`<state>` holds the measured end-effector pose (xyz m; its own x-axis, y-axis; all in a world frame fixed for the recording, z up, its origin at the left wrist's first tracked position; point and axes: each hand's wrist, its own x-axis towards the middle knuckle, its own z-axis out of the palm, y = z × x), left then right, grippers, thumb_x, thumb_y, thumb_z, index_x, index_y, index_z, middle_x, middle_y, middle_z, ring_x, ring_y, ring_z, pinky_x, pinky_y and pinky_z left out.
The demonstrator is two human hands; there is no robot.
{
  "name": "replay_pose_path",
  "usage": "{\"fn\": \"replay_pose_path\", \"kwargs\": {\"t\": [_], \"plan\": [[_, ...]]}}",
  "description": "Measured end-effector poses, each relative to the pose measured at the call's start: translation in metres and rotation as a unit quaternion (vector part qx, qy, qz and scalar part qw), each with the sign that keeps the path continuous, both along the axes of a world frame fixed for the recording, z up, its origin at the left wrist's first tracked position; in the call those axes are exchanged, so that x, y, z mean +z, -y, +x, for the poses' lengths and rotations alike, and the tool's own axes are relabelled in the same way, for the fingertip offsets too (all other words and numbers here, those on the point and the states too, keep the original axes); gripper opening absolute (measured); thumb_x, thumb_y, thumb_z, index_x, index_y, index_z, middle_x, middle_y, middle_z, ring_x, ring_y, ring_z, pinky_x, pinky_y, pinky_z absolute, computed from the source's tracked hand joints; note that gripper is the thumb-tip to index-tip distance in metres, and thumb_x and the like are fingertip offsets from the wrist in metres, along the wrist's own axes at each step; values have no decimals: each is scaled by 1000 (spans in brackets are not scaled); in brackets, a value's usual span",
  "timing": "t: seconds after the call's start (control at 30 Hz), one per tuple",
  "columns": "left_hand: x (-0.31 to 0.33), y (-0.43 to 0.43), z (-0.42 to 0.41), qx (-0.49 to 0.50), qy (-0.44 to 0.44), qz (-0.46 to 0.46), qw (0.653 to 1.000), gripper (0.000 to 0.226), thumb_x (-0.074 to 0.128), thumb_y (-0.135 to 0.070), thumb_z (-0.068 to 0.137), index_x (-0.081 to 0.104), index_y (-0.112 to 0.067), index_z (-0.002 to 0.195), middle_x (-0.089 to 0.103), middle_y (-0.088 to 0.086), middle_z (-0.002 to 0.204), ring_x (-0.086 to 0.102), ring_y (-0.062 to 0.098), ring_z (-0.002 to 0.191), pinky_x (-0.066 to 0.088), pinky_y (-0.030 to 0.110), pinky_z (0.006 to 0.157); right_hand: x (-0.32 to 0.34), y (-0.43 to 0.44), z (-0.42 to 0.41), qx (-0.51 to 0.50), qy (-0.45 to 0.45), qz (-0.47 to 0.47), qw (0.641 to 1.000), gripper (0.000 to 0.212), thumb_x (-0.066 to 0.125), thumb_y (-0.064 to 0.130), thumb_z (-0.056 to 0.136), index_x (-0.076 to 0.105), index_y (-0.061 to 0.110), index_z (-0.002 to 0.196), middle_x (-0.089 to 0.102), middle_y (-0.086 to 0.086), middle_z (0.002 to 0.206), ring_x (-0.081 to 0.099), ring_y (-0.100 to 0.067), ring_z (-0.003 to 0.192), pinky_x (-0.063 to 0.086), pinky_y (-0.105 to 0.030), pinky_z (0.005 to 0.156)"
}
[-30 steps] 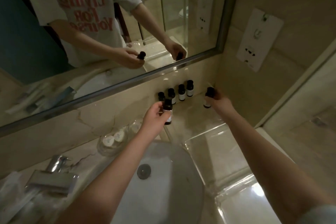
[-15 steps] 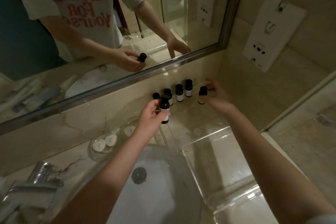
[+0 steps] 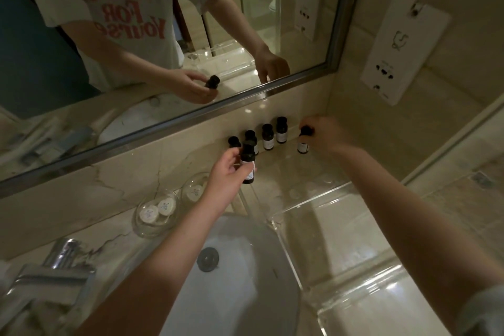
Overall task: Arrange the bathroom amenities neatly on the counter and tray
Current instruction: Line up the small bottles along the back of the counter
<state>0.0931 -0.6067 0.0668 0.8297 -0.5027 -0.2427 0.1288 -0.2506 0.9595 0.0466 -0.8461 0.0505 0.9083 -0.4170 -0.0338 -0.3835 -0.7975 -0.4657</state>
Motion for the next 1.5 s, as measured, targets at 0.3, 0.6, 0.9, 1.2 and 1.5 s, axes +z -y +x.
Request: {"fn": "replay_pose_path", "kwargs": {"t": [0.3,0.6,0.9,1.2,1.5], "plan": [[-2,-1,0,7,-4,-5,1000,24,55,0,87,54,-20,100,60,10,112,61,26,102,48,42,94,9,10,-6,33,-5,90,995,44,63,9,85,55,17,127,58,-4,120,54,-18,101,35,-23,81],[0,-2,0,3,1,-9,1000,27,56,-2,87,54,-27,96,60,10,114,62,26,103,49,41,93,2,11,-5,-3,1,16,1000,18,66,28,83,63,15,95,65,-7,92,56,-18,77,42,-28,65],[-7,-1,3,-3,2,-8,1000,31,57,-4,87,54,-34,91,62,2,109,62,21,99,49,38,92,-5,10,-7,-1,43,90,995,29,62,7,85,64,9,113,65,-10,111,60,-25,99,37,-24,79],[-8,1,8,-2,-1,-18,1000,30,55,0,87,55,-30,90,64,1,102,64,18,91,49,37,89,1,11,25,27,59,79,995,27,60,9,80,63,33,92,63,5,87,63,-22,86,50,-34,75],[-8,0,10,-4,-8,-13,1000,27,58,-6,87,54,-25,105,60,9,123,63,22,106,50,40,95,-3,14,36,-5,53,60,997,38,64,9,82,52,10,118,63,-10,114,60,-26,96,44,-29,76]]}}
